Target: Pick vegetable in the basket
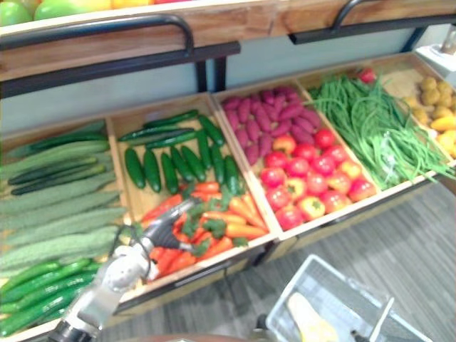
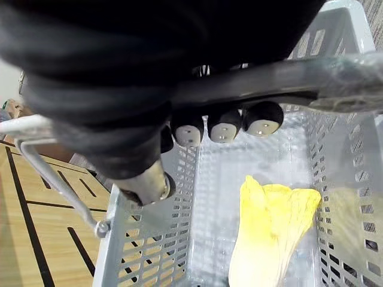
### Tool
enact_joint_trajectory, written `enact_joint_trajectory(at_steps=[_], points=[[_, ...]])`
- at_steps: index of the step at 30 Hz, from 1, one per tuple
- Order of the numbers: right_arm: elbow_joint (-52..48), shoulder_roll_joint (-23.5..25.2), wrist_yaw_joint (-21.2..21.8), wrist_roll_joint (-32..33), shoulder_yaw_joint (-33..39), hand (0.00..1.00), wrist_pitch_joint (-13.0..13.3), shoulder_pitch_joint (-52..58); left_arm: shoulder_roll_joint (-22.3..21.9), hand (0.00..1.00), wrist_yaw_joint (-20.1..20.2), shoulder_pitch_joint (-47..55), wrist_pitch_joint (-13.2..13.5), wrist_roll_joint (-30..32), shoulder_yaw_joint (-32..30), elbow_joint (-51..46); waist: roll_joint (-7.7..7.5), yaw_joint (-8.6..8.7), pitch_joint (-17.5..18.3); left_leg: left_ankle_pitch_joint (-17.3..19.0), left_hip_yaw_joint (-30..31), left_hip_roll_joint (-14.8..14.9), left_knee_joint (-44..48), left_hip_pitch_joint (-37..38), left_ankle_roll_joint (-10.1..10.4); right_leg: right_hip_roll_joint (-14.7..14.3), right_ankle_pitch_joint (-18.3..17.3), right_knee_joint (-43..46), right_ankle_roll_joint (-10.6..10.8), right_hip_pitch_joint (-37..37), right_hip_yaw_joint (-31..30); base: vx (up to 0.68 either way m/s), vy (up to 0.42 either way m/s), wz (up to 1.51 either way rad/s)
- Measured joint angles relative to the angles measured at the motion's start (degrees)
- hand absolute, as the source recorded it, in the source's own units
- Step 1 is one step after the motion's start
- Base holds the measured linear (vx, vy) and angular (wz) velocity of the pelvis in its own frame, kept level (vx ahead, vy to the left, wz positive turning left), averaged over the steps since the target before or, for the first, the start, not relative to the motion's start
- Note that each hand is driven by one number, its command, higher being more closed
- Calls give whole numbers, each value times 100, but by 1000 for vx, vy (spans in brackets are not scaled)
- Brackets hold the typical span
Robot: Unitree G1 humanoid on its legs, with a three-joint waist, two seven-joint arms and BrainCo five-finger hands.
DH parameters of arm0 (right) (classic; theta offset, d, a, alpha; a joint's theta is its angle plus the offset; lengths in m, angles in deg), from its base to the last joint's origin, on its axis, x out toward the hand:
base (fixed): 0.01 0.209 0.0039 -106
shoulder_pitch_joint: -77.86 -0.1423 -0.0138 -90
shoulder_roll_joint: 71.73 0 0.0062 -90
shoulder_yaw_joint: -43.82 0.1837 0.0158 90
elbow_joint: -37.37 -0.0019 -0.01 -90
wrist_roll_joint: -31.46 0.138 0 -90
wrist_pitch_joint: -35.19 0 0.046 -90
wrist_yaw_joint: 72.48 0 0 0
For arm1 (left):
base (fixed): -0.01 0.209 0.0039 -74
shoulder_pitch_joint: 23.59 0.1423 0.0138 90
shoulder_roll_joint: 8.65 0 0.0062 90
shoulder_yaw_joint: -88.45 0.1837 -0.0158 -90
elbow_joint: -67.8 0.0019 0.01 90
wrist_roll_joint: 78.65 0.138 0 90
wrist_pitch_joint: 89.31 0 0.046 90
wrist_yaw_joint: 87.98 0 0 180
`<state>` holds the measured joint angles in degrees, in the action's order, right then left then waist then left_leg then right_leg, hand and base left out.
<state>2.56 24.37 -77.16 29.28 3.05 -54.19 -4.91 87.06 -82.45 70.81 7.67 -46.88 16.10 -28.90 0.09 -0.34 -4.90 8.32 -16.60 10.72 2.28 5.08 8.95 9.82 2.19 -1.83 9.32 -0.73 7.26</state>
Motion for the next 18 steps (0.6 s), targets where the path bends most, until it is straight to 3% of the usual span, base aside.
enact_joint_trajectory(at_steps=[10,18], points=[[7,0,14,-6,-18,100,-1,32,-27,0,-14,45,-4,289,-72,154,-68,-16,91,-4,9,0,-1,6,0,2,1,1,-1,4,13,0,0,0],[6,1,14,-13,-49,100,-2,34,0,0,-75,53,-32,843,-472,1088,-73,-4,241,-19,13,-11,1,19,-4,20,2,0,-2,17,30,0,0,0]])
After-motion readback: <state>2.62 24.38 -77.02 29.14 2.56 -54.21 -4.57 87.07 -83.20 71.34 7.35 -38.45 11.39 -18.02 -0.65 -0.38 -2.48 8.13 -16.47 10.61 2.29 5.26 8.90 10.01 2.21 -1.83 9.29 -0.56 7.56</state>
